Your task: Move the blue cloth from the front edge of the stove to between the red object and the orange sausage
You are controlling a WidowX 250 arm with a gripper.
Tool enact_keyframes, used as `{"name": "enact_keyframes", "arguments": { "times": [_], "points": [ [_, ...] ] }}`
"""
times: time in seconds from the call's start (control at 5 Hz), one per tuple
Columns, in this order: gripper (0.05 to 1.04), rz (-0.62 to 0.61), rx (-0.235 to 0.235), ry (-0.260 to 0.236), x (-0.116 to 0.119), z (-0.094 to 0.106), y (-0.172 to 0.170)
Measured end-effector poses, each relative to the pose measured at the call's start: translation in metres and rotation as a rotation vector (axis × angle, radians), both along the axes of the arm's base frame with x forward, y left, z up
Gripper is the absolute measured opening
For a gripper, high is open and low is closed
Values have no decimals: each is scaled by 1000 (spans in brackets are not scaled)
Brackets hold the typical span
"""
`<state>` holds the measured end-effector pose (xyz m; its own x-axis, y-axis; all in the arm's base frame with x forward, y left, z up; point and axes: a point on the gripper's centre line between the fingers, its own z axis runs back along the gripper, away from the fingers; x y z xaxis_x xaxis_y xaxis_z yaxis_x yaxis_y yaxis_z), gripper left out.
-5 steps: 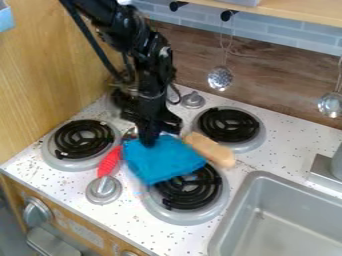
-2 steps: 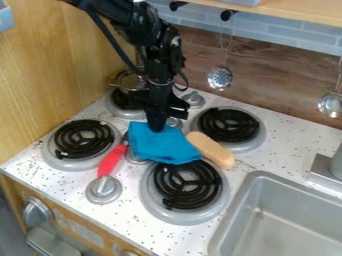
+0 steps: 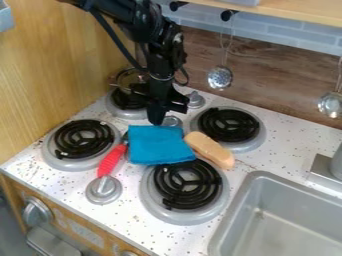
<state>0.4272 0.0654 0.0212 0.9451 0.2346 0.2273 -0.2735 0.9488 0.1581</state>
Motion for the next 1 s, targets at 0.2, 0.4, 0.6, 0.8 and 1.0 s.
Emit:
{"name": "enact_keyframes", "arguments": {
  "times": [0.2, 0.4, 0.6, 0.8, 1.0],
  "points": [
    [69, -23, 5, 25, -9, -11, 0],
    [87, -65, -2, 48, -31, -16, -4],
    [248, -127, -32, 50, -48, -2, -12],
    [517, -198, -48, -18, -60, 21, -19],
    [826, -230, -67, -84, -64, 44, -25]
  ]
}}
